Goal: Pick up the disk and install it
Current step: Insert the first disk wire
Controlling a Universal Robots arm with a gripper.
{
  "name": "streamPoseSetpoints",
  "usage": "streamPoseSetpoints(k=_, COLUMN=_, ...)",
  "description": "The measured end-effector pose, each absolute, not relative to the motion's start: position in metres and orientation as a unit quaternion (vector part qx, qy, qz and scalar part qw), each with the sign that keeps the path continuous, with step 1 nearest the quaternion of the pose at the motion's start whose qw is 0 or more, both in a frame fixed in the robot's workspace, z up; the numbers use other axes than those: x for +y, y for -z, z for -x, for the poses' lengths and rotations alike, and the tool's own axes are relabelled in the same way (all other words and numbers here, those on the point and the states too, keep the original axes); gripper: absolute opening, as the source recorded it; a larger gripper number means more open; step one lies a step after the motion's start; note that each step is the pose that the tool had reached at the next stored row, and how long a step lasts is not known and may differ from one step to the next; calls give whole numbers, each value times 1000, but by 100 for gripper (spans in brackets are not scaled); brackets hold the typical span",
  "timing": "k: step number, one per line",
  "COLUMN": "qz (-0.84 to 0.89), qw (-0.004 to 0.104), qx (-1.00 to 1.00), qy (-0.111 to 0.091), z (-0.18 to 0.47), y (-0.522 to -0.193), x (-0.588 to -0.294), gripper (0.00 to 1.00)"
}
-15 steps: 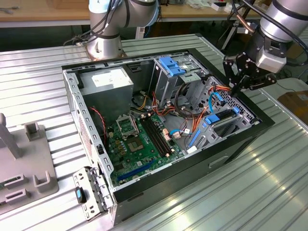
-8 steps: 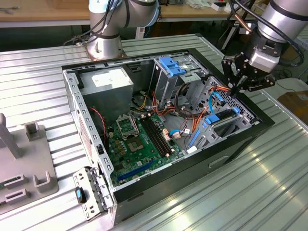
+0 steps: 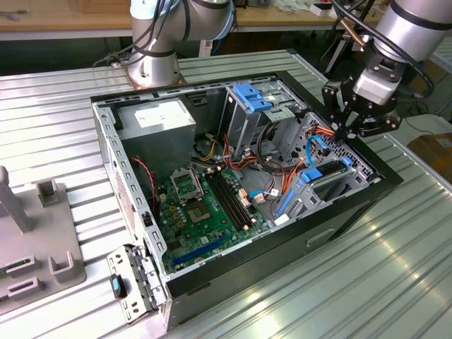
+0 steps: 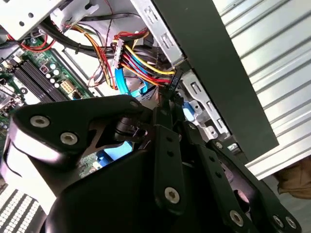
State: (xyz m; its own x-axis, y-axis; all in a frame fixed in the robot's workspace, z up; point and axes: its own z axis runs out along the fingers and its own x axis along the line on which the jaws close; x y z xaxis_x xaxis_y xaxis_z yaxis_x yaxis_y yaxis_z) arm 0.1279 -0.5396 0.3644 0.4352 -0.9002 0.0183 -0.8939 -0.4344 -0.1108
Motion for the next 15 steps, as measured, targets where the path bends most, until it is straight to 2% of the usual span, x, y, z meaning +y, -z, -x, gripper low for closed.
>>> streamPoseSetpoints(k=15, qz=742, qw=35, qx=668, qy=44, z=-118, y=-360, x=-540, gripper=16)
